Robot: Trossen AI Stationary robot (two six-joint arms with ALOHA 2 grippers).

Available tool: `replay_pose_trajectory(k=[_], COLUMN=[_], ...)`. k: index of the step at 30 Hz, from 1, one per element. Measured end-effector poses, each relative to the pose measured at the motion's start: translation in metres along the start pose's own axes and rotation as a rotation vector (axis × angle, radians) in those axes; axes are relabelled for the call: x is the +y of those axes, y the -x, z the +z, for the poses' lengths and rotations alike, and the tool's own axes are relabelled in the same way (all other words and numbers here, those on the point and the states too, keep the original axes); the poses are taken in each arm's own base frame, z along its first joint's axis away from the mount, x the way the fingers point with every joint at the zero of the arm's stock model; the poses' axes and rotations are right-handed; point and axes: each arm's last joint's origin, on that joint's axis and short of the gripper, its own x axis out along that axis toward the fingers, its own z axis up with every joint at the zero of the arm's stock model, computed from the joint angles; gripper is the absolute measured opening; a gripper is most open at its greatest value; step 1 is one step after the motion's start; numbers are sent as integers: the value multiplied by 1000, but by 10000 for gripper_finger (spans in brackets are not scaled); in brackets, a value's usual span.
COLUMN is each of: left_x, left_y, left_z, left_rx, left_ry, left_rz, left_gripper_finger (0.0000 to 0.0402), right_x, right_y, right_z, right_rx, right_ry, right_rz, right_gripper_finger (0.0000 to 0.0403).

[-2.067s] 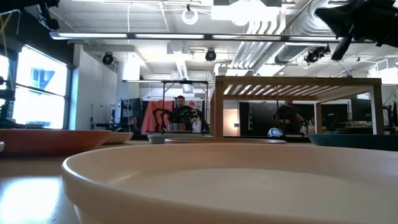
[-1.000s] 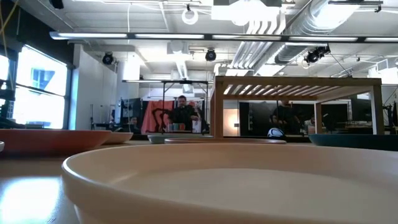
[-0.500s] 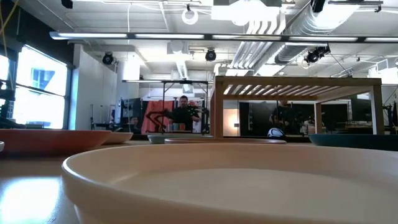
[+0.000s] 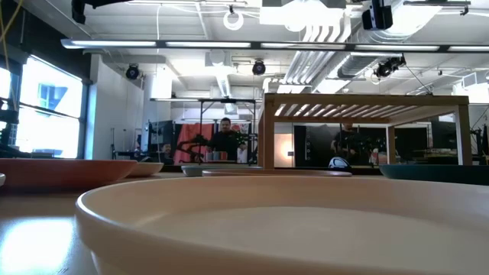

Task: Place and stack plates onto a shelf
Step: Put the dark blue plate on the shelf

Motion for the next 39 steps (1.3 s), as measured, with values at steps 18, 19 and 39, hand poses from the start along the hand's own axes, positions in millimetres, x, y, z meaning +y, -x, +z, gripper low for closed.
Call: replay_pose_trajectory(k=[18, 19, 39], left_x=[0, 1, 2], left_y=[0, 0, 0], left_z=[0, 0, 0], left_rx=[-2, -2, -7], left_ry=[-31, -31, -14], left_rz=[13, 20, 56], left_gripper_finger=[0, 0, 0], right_x=[-14, -15, -35], right_y=[-80, -84, -125], right_z=[-63, -67, -113], right_rx=[371, 384, 546], right_ry=[-181, -175, -167], right_rz=[-509, -524, -741], right_gripper_finger=[0, 0, 26])
